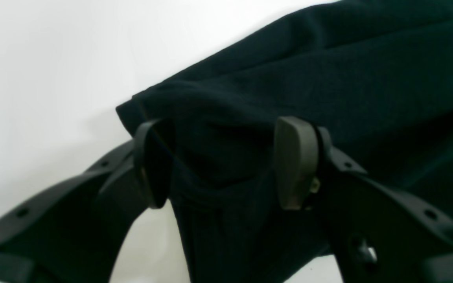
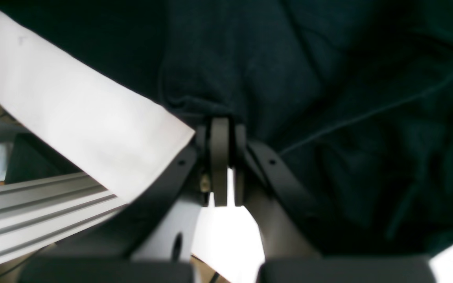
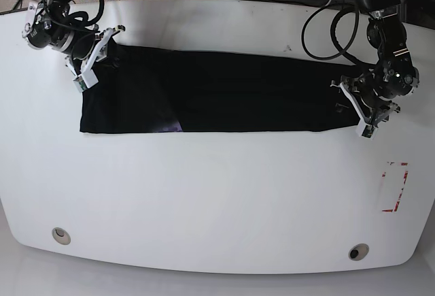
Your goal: Layout the t-shirt on the table in an organized manner, then fold the t-shirt properly
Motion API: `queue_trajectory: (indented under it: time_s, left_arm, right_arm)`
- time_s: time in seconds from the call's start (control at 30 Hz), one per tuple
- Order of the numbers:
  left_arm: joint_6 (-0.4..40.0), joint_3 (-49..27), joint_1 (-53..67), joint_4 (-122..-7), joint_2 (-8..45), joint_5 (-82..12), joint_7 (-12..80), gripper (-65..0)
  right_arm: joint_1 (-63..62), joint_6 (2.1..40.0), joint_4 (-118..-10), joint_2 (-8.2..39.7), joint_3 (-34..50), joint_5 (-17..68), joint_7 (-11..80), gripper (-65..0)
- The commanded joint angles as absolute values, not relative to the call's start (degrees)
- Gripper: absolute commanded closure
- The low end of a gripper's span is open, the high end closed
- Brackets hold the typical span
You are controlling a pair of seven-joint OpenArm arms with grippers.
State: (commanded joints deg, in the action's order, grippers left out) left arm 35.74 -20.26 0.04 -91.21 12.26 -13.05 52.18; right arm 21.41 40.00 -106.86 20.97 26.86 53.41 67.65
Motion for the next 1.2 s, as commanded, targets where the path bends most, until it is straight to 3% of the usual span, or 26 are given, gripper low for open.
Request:
queue_trajectory:
  time_s: [0.37,0.47,0.5,0.73,0.83,1.2]
  left_arm:
    - [35.7,-20.3,0.1,-91.8,12.3,-13.1,52.2,-37.2]
    - [35.7,-20.3,0.7,-92.4,12.3,-13.1,52.2,-37.2]
    - [35.7,-20.3,0.9,-93.1,12.3,-13.1,52.2,-37.2]
    - [36.0,-20.6,2.3,-98.6,12.3,-13.3,52.2,-37.2]
    - [36.1,-20.6,2.8,-101.1,12.2,-13.4,52.2,-37.2]
    - [36.2,-23.9,2.9,-105.0,11.4,-13.7,52.3,-37.4]
  right_arm:
    - [23.0,40.0,-106.7,22.5,26.9,53.0,67.6,-3.0]
    - [23.3,40.0,-106.7,22.7,27.0,53.0,67.6,-13.0]
    - [23.7,40.0,-106.7,22.7,27.2,53.0,67.6,-20.3]
    - [25.2,40.0,-107.0,22.8,29.5,53.4,67.6,-55.6]
    - [25.6,40.0,-107.1,22.5,32.0,53.5,67.6,-65.0]
    - [21.6,40.0,-110.6,20.3,37.3,53.9,67.6,-65.0]
